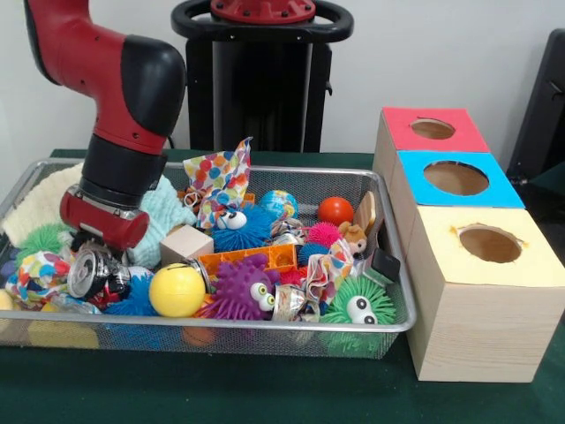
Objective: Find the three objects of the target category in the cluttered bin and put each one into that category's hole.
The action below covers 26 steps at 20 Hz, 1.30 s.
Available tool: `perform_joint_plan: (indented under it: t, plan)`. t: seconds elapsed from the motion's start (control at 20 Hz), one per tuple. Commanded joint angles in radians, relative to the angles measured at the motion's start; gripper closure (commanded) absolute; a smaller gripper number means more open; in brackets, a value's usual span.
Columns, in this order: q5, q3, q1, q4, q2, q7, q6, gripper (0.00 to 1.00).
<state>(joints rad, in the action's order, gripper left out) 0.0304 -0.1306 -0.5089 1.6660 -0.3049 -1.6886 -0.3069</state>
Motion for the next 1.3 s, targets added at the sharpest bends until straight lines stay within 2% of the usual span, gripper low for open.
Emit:
perform_joint_plan:
  t: [0.05, 0.3, 0.6, 0.9, 1.1, 1.3]
  plan:
    - [0.061, 0.211, -0.178, 0.042, -0.064, -0.095, 0.285, 0.0]
    - [0.088, 0.232, -0.197, 0.016, -0.045, -0.086, 0.264, 0.0]
    - [0.073, 0.179, -0.144, 0.01, -0.057, -0.089, 0.305, 0.0]
    - [0.088, 0.176, -0.131, -0.006, -0.044, -0.073, 0.307, 0.0]
    - [0.133, 0.194, -0.153, 0.012, -0.024, -0.052, 0.286, 0.0]
    - [0.21, 0.194, -0.179, 0.062, 0.03, -0.06, 0.208, 0.0]
